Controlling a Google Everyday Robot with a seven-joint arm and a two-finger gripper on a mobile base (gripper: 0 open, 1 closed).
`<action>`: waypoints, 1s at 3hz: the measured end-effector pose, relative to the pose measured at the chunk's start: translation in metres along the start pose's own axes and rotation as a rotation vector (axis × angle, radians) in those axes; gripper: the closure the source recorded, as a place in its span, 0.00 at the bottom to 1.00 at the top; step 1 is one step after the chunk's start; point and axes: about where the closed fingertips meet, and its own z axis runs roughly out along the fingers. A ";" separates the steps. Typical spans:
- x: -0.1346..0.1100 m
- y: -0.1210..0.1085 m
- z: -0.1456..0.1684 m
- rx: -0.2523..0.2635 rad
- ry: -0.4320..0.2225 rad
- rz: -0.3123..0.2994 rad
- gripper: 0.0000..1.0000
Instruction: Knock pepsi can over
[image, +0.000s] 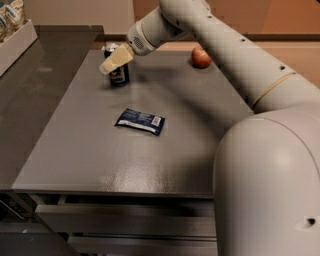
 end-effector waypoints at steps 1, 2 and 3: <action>0.012 -0.005 0.007 0.002 0.030 0.012 0.18; 0.014 -0.007 0.007 -0.002 0.030 0.022 0.41; 0.009 -0.006 0.004 -0.011 0.009 0.031 0.65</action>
Offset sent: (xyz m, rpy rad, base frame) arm 0.0086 -0.0128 -0.0109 -0.0089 0.0324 -0.0237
